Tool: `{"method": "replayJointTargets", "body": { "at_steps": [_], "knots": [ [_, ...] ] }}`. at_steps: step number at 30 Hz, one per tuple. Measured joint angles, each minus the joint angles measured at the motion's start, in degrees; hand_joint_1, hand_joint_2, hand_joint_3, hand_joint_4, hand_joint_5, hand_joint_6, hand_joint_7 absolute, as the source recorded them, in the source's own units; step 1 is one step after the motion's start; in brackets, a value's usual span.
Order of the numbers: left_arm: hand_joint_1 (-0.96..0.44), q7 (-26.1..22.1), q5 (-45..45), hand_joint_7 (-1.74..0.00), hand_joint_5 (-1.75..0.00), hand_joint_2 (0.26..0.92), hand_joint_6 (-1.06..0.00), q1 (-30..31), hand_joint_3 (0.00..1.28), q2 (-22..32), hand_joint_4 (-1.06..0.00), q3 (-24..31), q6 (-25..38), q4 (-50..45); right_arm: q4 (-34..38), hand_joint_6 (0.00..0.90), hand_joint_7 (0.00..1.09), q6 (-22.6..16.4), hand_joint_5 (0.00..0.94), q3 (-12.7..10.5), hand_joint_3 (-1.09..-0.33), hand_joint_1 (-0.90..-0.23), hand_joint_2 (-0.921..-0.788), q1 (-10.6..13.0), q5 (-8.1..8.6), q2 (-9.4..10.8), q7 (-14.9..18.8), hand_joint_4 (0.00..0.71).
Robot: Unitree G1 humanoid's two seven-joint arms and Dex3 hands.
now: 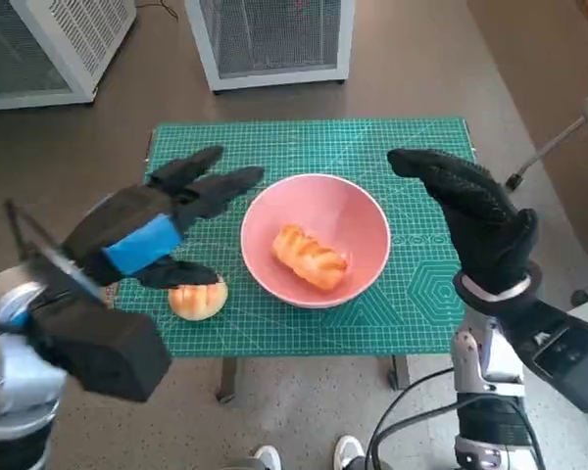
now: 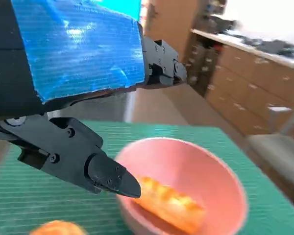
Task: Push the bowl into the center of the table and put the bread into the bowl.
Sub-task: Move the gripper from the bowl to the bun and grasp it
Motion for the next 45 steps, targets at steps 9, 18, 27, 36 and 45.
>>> {"method": "replayJointTargets", "body": {
  "at_steps": [9, 18, 27, 36, 45],
  "knots": [
    [-0.17, -0.16, 0.16, -0.06, -0.01, 0.748, -0.24, 6.06, 0.0, 2.69, -0.08, 3.3, 1.3, -1.27, -0.05, -0.001, 0.61, 0.32, 0.002, -0.07, -0.563, -0.491, -0.921, 0.01, 0.21, 0.01, 0.11, 0.311],
    [-0.18, 0.22, 1.12, -0.04, -0.01, 0.752, -0.25, 10.08, 0.0, 2.87, -0.1, 3.01, 1.98, -1.24, -0.08, -0.001, 0.61, 0.6, 0.002, -0.1, -0.565, -0.488, -0.921, 0.01, 0.23, 0.01, 0.11, 0.311],
    [-0.16, 2.41, 3.17, -0.04, -0.01, 0.755, -0.28, 11.36, 0.0, 2.26, -0.11, 0.29, 1.96, 0.8, -0.26, -0.001, 0.61, 1.03, 0.001, -0.26, -0.565, -0.495, -0.921, 0.01, 0.25, -0.01, 0.12, 0.311],
    [-0.14, 4.5, 5.09, -0.03, 0.0, 0.757, -0.3, 11.7, 0.0, 0.87, -0.12, -4.64, 0.9, 6.54, -0.62, -0.001, 0.61, 1.33, 0.001, -0.33, -0.563, -0.497, -0.921, 0.14, 0.29, -0.09, 0.18, 0.311],
    [-0.13, 6.59, 7.26, -0.01, 0.0, 0.765, -0.3, 9.86, 0.0, -1.43, -0.13, -9.21, 0.32, 15.53, -1.1, -0.001, 0.61, 1.84, 0.001, -0.44, -0.564, -0.501, -0.921, 0.48, 0.38, -0.39, 0.24, 0.311]
  ]
}}
